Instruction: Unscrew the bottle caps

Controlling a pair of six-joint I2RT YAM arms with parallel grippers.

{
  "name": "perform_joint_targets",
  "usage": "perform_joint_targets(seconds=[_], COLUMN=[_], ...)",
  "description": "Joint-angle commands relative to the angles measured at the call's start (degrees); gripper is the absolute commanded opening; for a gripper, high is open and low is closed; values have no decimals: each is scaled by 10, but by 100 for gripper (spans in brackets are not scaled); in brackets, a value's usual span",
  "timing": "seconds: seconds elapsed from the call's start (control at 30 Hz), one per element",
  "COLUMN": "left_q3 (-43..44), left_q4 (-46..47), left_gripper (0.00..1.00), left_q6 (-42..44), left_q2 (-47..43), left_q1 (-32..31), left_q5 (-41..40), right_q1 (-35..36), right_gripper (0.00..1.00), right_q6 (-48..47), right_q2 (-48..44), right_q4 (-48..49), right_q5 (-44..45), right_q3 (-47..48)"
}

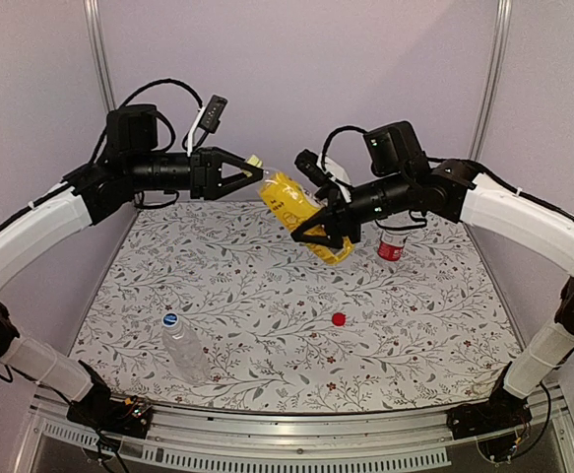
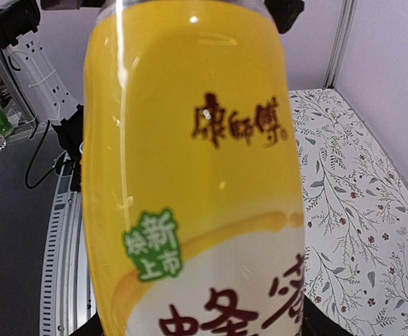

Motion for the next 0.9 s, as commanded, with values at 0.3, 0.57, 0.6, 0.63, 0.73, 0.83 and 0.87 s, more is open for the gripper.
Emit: perform_joint_targets(seconds=[0.3, 0.57, 0.6, 0.63, 0.73, 0.83, 0.87], left_q3=[-69, -78, -81, -84, -89, -89, -86], left_q4=[83, 155, 168, 181, 218, 249, 255], left_gripper=[99, 84, 83, 82, 79, 75, 74], left_q6=[39, 53, 47, 42, 23, 5, 0], left_q2=[-90, -83, -82, -81, -75, -65, -61], left_q1=[12, 15, 15, 15, 12, 9, 7], left_q5=[-22, 55, 63, 72, 88, 97, 99], right_q1=[2, 2, 2, 2, 2, 2, 3], right_gripper=[40, 39, 39, 39, 39, 39, 39], right_q6=[37, 58, 59, 60, 63, 66, 67], right_q2=[-50, -50, -49, -49, -48, -43, -43], right_q4=[51, 73, 73, 75, 79, 85, 87], right_q5=[-85, -155, -157, -159, -165, -172, -174], right_q3=[-38, -36, -36, -37, -40, -44, -45])
